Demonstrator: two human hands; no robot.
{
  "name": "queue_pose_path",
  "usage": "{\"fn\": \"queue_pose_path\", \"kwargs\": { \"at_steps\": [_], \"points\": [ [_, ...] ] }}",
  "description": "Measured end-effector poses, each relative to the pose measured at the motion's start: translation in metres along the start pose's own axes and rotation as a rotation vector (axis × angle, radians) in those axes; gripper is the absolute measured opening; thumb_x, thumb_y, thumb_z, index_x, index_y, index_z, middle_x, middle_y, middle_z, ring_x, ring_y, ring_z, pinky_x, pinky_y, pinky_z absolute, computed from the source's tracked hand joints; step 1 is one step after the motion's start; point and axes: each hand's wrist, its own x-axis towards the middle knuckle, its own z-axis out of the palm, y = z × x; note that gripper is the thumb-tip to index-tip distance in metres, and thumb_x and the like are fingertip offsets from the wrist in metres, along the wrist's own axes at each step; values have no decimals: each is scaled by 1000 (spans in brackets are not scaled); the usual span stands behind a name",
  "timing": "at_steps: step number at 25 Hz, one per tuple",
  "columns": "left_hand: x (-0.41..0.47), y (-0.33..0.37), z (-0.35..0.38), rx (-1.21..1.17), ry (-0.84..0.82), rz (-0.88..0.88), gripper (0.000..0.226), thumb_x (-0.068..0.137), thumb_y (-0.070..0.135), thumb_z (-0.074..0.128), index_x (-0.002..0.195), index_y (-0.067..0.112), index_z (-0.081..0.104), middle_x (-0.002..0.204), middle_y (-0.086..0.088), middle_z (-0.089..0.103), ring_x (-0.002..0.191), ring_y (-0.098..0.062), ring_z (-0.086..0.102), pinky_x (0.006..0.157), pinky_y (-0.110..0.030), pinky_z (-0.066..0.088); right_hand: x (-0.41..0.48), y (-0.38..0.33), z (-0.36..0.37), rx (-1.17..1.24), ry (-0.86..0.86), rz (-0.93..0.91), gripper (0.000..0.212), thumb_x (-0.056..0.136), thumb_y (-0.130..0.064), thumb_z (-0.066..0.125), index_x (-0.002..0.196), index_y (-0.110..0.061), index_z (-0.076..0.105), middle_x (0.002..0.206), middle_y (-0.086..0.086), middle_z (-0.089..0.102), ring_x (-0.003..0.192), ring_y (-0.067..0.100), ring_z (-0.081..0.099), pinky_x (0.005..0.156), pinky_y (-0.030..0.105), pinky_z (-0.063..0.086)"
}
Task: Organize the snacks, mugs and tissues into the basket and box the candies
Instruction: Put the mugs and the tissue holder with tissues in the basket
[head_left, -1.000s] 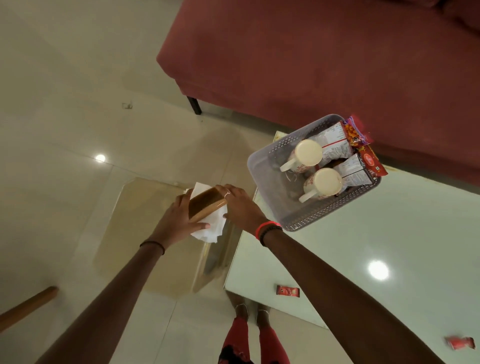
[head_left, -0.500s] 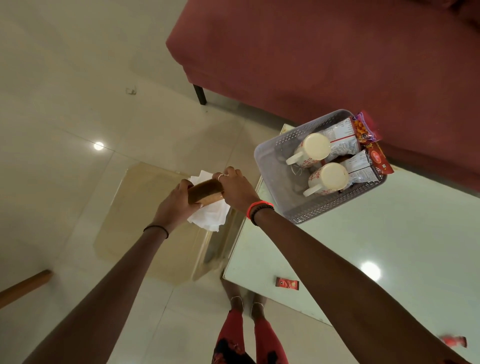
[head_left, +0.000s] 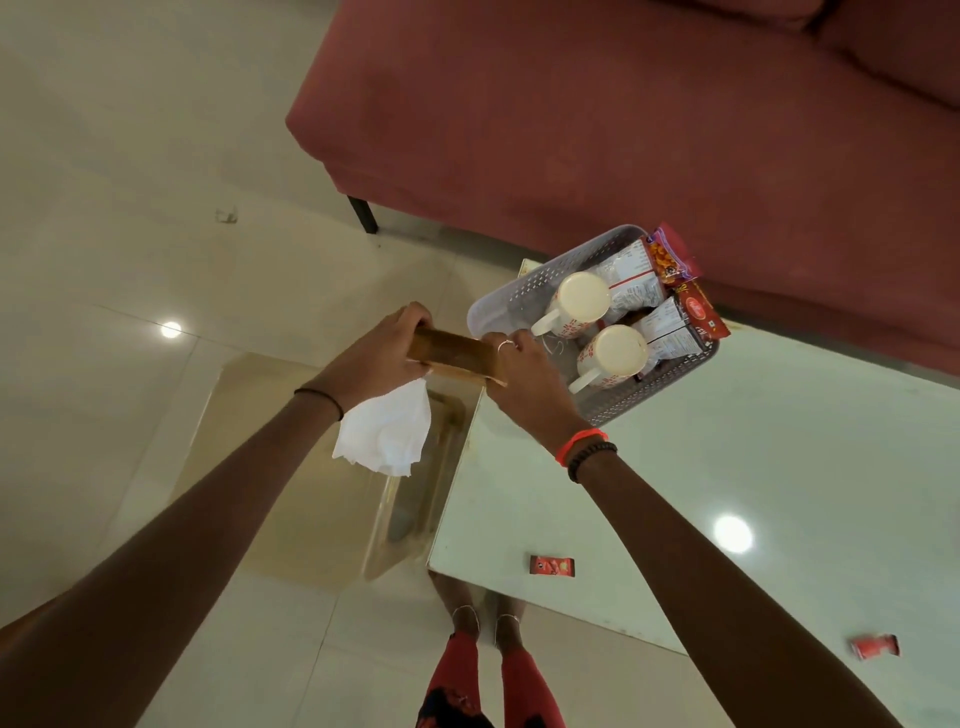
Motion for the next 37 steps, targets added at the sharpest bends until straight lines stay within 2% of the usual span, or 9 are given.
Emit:
{"fn": "queue_pose_path", "kwargs": {
  "at_steps": [3,6,11,13,16,19,22,34,37],
  "points": [
    [32,24,6,189,34,201,45,81,21,70,120,14,49,120,-10,57,104,-25,58,91,-31,46,-16,22,-6,-18,66,91,44,88,-30,62,122,-6,52,116,16,57,110,27,54,92,35,50],
    [60,42,22,324,-5,299,48,82,24,69,125,15,50,126,-9,57,112,-26,56,100,-37,43,-26,40,0,-13,86,198,43,87,-37,63,113,-4,54,110,15,59,106,27,58,84,36,54],
    [95,54,54,379,-102,331,43,83,14,66,124,17,51,124,-7,60,110,-25,59,92,-36,49,-28,67,16,9,61,356,43,83,-31,69,107,0,55,122,18,55,109,31,58,82,39,54],
    [107,55,63,388,-113,353,41,84,12,65,122,18,53,120,-5,64,108,-23,61,91,-35,51,-26,75,25,31,55,394,43,82,-31,70,108,0,55,120,18,56,108,32,58,83,39,53],
    [121,54,74,448,-125,374,39,84,11,63,121,20,55,115,-3,66,108,-21,61,96,-35,48,-22,85,36,111,34,463,45,82,-31,71,108,1,54,112,18,59,104,33,59,83,41,53],
    [129,50,83,537,-166,358,42,85,14,62,126,23,53,123,0,62,118,-20,55,104,-41,42,-19,89,46,178,-9,511,46,83,-32,70,112,0,53,112,17,59,103,33,60,86,42,54],
    [133,47,90,585,-168,354,44,86,13,59,129,23,52,126,0,61,120,-20,54,106,-40,40,-15,91,52,210,-33,524,46,83,-31,69,114,-1,53,115,17,58,107,32,59,90,43,54],
    [138,41,92,521,-174,297,52,86,12,60,136,19,44,138,-5,52,128,-24,48,110,-43,36,-4,91,51,196,-61,556,55,83,-31,69,122,0,46,123,19,53,117,35,52,93,44,49],
    [119,36,83,274,-12,186,61,84,12,64,139,17,39,141,-7,46,128,-27,47,110,-42,37,-5,83,45,146,1,587,60,84,-35,67,127,0,46,130,18,47,122,34,45,96,44,47]
  ]
}}
